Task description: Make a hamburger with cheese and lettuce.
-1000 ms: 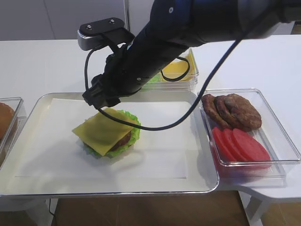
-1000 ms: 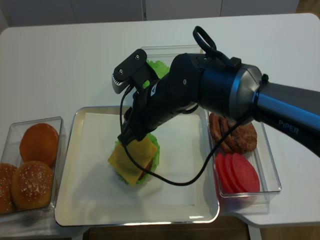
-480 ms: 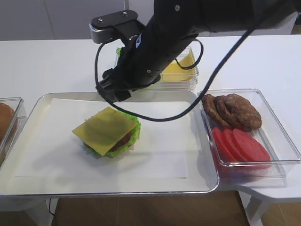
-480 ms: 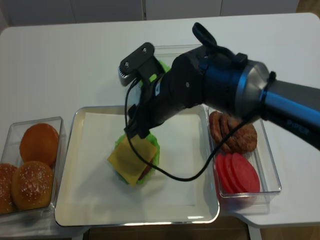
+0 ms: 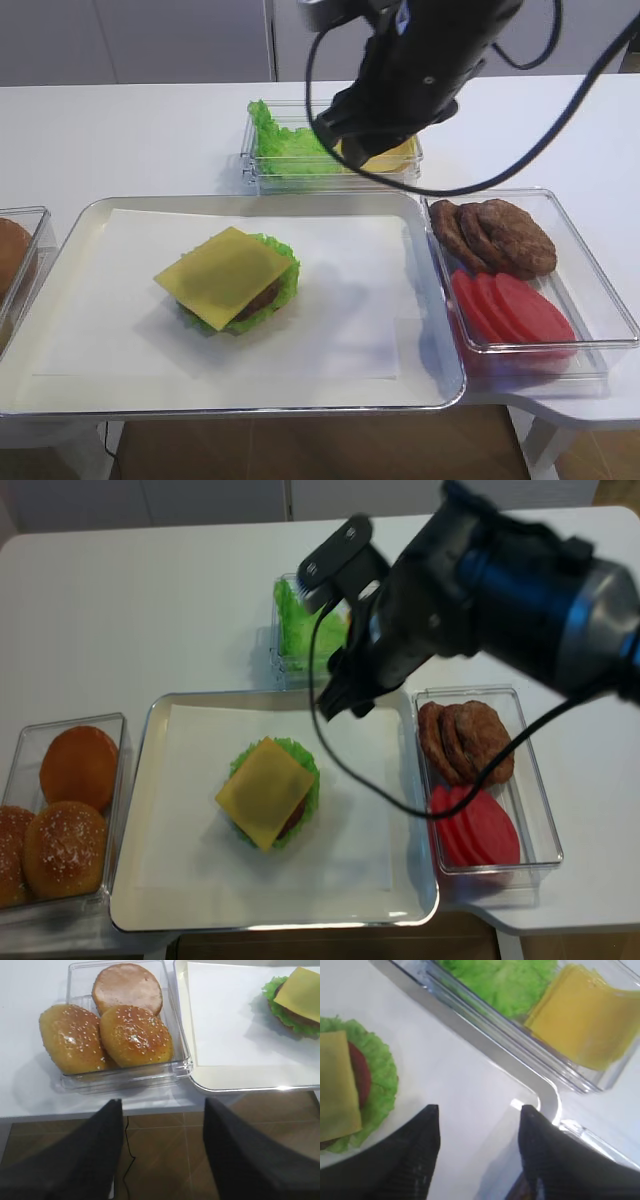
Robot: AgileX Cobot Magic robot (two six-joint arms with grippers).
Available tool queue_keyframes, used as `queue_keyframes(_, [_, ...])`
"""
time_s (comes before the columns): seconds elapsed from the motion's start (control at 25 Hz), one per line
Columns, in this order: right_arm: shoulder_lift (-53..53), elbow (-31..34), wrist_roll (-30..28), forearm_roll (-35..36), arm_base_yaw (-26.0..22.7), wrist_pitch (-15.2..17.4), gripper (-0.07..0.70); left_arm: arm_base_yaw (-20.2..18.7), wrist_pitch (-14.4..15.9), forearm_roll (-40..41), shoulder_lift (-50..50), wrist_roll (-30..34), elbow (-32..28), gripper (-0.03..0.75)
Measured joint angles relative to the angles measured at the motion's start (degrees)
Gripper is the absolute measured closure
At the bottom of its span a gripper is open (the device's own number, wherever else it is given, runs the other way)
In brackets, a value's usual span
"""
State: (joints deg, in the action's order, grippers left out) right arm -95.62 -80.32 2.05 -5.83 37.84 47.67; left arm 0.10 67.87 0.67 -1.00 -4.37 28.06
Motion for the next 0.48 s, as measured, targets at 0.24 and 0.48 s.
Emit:
queue_keyframes(0.24, [1.85, 0.00, -5.71, 8.02, -11.55, 5.70, 0.253, 0.00, 0.00, 0.00, 0.00, 0.00, 0.00, 0.334])
queue_keyframes(0.48, [5.42, 1.04, -6.51, 9.61, -21.78, 9.88, 0.253, 0.00, 0.00, 0.00, 0.00, 0.00, 0.00, 0.334])
